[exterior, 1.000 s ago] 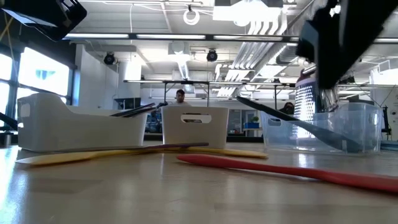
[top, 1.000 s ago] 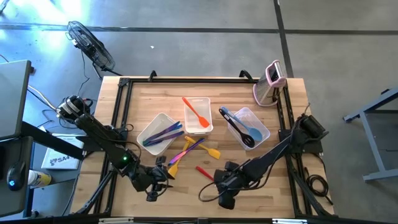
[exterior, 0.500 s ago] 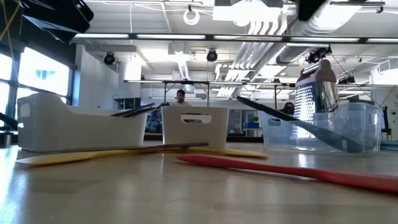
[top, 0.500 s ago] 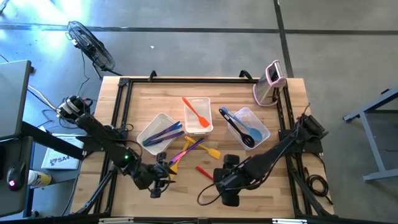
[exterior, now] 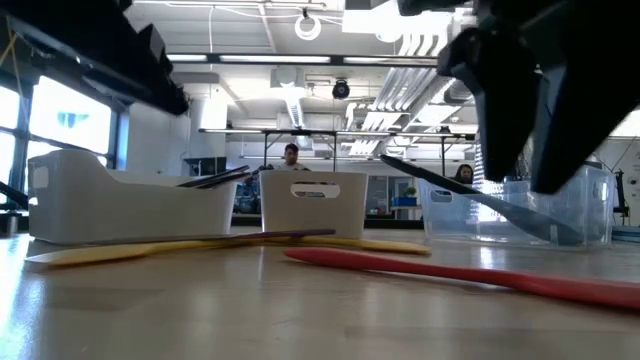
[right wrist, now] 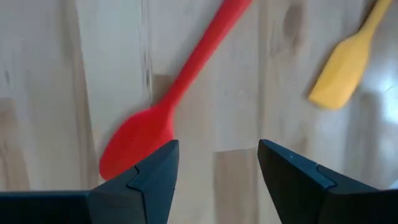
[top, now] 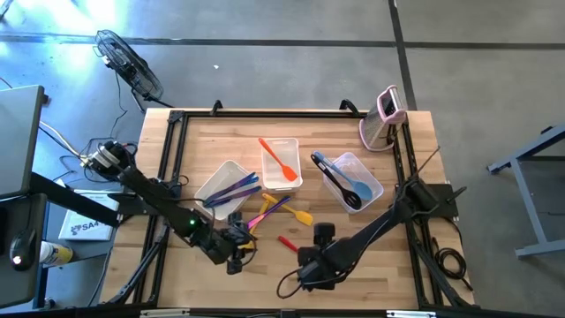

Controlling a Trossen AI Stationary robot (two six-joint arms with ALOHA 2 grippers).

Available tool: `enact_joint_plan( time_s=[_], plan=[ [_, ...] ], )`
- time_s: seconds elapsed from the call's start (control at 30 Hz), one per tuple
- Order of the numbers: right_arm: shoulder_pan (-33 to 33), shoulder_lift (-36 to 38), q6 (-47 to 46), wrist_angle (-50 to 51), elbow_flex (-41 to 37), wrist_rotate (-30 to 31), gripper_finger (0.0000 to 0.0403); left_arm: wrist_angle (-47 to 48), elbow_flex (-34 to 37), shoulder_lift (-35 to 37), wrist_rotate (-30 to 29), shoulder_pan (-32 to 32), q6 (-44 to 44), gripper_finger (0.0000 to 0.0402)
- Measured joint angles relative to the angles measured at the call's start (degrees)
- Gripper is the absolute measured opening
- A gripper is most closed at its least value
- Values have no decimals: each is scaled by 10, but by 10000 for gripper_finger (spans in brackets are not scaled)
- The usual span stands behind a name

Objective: Pick & Place Kitchen Items
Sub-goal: Put the red spatula into the right white bin

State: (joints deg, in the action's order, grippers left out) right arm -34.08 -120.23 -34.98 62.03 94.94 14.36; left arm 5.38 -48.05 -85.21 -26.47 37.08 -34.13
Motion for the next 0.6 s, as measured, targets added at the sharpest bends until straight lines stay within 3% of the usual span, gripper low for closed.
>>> enact_joint_plan(
  time_s=[0.27, 0.6],
  plan=[
    [-16, -18, -71, -32, 0, -53, 215, -64, 0, -65, 2, 0, -9, 148],
    [-23, -28, -67, -90, 0, -20, 215, -105, 0, -83, 4, 0, -9, 148]
  ],
)
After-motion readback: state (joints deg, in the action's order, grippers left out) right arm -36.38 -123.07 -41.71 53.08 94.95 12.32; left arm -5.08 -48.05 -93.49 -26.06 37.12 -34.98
